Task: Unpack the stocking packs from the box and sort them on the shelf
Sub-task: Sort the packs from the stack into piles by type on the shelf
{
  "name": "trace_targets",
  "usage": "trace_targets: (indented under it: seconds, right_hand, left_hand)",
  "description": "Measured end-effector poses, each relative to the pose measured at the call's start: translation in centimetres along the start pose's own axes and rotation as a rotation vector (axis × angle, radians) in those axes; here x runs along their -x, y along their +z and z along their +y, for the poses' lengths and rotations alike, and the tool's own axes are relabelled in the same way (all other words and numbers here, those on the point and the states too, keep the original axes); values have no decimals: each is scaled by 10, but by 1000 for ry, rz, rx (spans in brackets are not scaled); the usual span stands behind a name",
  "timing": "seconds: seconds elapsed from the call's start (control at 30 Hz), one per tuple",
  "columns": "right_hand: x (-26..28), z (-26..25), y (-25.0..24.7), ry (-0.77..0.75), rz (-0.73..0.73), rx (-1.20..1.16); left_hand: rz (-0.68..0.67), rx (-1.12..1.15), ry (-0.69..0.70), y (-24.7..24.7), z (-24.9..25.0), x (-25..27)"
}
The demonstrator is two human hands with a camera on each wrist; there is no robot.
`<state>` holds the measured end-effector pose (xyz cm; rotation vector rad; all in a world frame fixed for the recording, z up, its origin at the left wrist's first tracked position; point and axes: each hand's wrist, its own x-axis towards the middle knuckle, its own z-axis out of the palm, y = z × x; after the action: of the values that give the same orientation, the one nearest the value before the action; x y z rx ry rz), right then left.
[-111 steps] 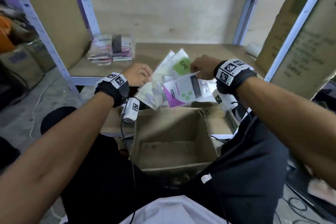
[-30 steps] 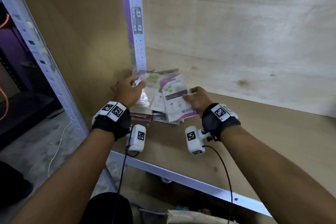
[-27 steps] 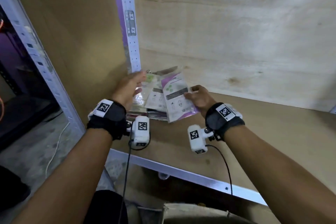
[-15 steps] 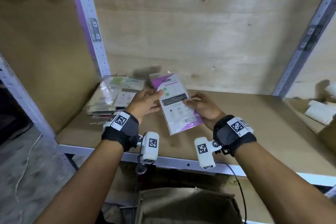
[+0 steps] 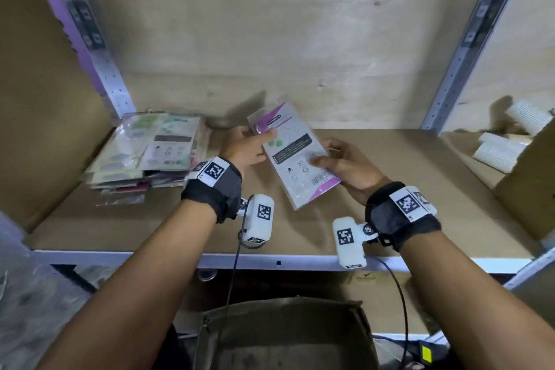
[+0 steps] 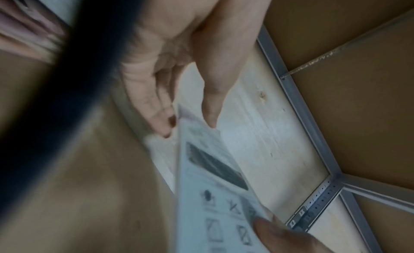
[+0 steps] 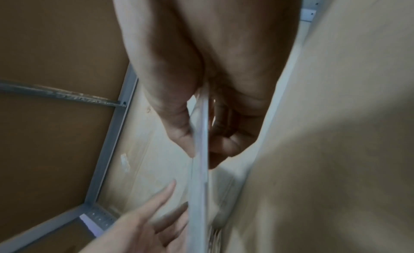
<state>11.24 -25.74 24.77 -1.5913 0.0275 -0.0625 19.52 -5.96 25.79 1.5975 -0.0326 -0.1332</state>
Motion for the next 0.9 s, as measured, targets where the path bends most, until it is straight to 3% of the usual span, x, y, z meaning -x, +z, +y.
trace_targets:
  seconds: [0.13, 0.23, 0.33, 0.43, 0.57, 0.73, 0.9]
  right_hand:
    - [-10, -6, -7, -163, 53, 378]
    - [-6, -10, -7, -256, -10, 594]
    - [-4, -9, -8, -213, -118, 725]
    - [-3, -9, -19, -80, -151, 668]
    - [-8, -2, -39, -76, -25, 592]
    - [-8, 20, -53, 79, -150, 289]
    - [-6, 31, -71, 74, -226, 177]
  left_hand:
    - [-78, -101, -128, 13, 13, -5]
    - [-155, 114, -210, 15, 14, -8]
    - [-168, 342, -219, 12, 5, -8]
    - [-126, 333, -216, 10, -7, -7]
    - [-225, 305, -177, 11, -14, -4]
    - [-345, 208, -109, 13, -23, 0]
    - [-133, 176, -8, 0, -25, -13]
